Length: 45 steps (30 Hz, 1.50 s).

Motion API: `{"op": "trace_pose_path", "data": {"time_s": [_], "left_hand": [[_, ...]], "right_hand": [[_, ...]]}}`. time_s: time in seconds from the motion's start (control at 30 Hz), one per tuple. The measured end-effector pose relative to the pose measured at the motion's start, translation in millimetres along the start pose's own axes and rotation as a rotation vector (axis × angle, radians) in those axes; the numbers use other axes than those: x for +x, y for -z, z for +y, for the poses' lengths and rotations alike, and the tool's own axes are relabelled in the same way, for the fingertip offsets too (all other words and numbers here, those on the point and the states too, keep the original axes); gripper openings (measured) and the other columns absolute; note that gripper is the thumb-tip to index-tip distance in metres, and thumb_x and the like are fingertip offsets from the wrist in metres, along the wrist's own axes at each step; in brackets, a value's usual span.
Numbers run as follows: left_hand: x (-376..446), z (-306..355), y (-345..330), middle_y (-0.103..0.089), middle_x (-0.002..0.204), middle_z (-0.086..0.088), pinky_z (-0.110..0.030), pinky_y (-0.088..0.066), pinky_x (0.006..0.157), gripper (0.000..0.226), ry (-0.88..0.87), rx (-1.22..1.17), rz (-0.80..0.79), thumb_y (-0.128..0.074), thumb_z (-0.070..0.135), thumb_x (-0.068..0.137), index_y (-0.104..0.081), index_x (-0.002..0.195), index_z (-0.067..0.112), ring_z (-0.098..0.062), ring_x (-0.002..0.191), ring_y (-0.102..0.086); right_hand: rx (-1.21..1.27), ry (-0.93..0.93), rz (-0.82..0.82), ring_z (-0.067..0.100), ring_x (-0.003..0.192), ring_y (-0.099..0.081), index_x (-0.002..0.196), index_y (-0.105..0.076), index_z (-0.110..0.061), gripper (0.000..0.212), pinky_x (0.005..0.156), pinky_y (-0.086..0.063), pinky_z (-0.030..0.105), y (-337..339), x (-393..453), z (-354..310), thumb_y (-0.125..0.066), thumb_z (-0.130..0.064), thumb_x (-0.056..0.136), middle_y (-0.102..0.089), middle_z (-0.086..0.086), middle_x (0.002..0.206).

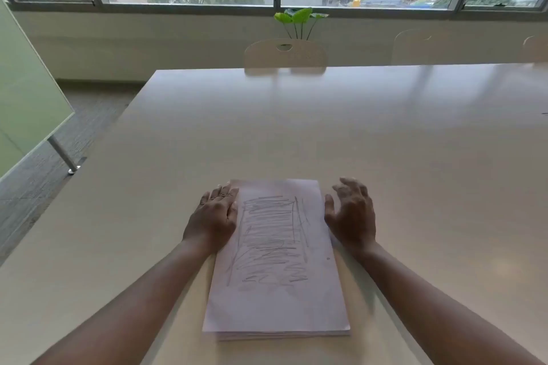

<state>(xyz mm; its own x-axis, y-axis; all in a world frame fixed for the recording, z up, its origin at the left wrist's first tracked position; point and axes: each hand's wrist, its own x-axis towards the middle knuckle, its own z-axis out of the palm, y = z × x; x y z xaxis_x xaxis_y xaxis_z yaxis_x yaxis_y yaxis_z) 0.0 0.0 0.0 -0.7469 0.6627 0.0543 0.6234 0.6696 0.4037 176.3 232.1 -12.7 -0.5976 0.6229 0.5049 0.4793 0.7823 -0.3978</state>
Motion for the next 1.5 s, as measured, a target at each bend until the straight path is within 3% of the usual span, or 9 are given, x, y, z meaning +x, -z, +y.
{"op": "trace_pose_path", "data": {"time_s": [0.27,0.43,0.6,0.77,0.9,0.97,1.1,1.17,1.5], "left_hand": [[0.7,-2.8,-1.4,-0.022,0.170,0.005,-0.026,-0.003,0.126,0.051,0.011,-0.032,0.019,-0.031,0.026,0.110,-0.034,0.161,0.022,-0.010,0.158,-0.013],[-2.3,1.2,-0.2,-0.022,0.169,0.007,-0.025,-0.003,0.126,0.051,0.030,-0.037,0.023,-0.031,0.026,0.110,-0.034,0.161,0.024,-0.010,0.157,-0.013],[-3.1,0.2,0.3,-0.023,0.169,0.005,-0.025,-0.003,0.126,0.052,0.028,-0.036,0.019,-0.031,0.026,0.109,-0.033,0.161,0.024,-0.009,0.157,-0.014],[-3.0,0.0,0.3,-0.023,0.169,0.008,-0.027,-0.005,0.127,0.052,0.030,-0.037,0.021,-0.031,0.025,0.109,-0.034,0.160,0.025,-0.010,0.157,-0.014],[-3.6,0.1,-0.7,-0.025,0.169,0.005,-0.026,-0.005,0.126,0.053,0.035,-0.049,0.034,-0.032,0.020,0.108,-0.036,0.160,0.023,-0.011,0.157,-0.016],[-4.0,-0.4,-1.0,-0.026,0.169,0.005,-0.025,-0.005,0.126,0.055,0.040,-0.060,0.039,-0.031,0.015,0.106,-0.036,0.160,0.024,-0.011,0.157,-0.016],[-4.1,-1.8,-2.4,-0.026,0.168,0.007,-0.025,-0.006,0.127,0.060,0.042,-0.072,0.055,-0.031,0.009,0.102,-0.037,0.159,0.025,-0.010,0.157,-0.017],[-3.5,-2.9,-3.5,-0.026,0.169,0.007,-0.027,-0.008,0.128,0.062,0.043,-0.075,0.060,-0.030,0.009,0.101,-0.037,0.159,0.026,-0.010,0.157,-0.017],[-6.8,1.3,0.0,-0.025,0.169,0.005,-0.025,-0.005,0.126,0.062,0.037,-0.069,0.073,-0.031,0.008,0.101,-0.034,0.160,0.023,-0.010,0.157,-0.016]], "right_hand": [[-0.007,-0.234,-0.044,0.039,0.116,-0.053,0.103,-0.074,-0.010,0.020,0.093,-0.040,0.046,-1.9,17.5,8.1,-0.062,-0.012,0.088,-0.064,0.018,0.125],[0.066,-0.234,0.027,0.042,0.100,-0.061,0.097,-0.075,-0.005,0.019,0.087,-0.046,0.042,-5.7,20.2,10.3,-0.062,-0.002,0.084,-0.072,0.017,0.105],[0.116,-0.204,0.071,0.038,0.081,-0.066,0.088,-0.072,-0.001,0.017,0.082,-0.036,0.032,-7.2,22.1,11.4,-0.058,0.004,0.080,-0.072,0.019,0.088],[0.318,-0.223,0.097,0.034,0.081,-0.068,0.093,-0.073,-0.002,0.015,0.081,-0.044,0.028,8.5,21.2,-14.8,-0.061,0.002,0.086,-0.075,0.014,0.090],[0.580,-0.356,-0.091,0.014,0.086,-0.071,0.111,-0.070,-0.011,0.021,0.080,-0.054,0.020,24.0,20.6,-45.8,-0.068,-0.014,0.091,-0.075,0.001,0.097],[0.769,-0.446,-0.238,0.012,0.087,-0.070,0.119,-0.067,-0.016,0.028,0.081,-0.058,0.027,28.3,18.3,-60.8,-0.070,-0.016,0.091,-0.073,-0.001,0.100],[1.238,-0.636,-0.504,0.020,0.091,-0.063,0.125,-0.062,-0.007,0.034,0.095,-0.055,0.036,37.9,11.4,-86.6,-0.058,0.007,0.094,-0.061,0.007,0.099],[1.421,-0.740,-0.606,0.023,0.093,-0.061,0.124,-0.062,-0.001,0.037,0.094,-0.056,0.036,41.3,9.0,-92.5,-0.053,0.015,0.092,-0.056,0.012,0.097],[1.696,-0.907,-0.724,0.033,0.097,-0.069,0.119,-0.055,0.009,0.026,0.091,-0.057,0.035,43.9,-3.6,-100.1,-0.054,0.011,0.094,-0.066,0.022,0.094]]}}
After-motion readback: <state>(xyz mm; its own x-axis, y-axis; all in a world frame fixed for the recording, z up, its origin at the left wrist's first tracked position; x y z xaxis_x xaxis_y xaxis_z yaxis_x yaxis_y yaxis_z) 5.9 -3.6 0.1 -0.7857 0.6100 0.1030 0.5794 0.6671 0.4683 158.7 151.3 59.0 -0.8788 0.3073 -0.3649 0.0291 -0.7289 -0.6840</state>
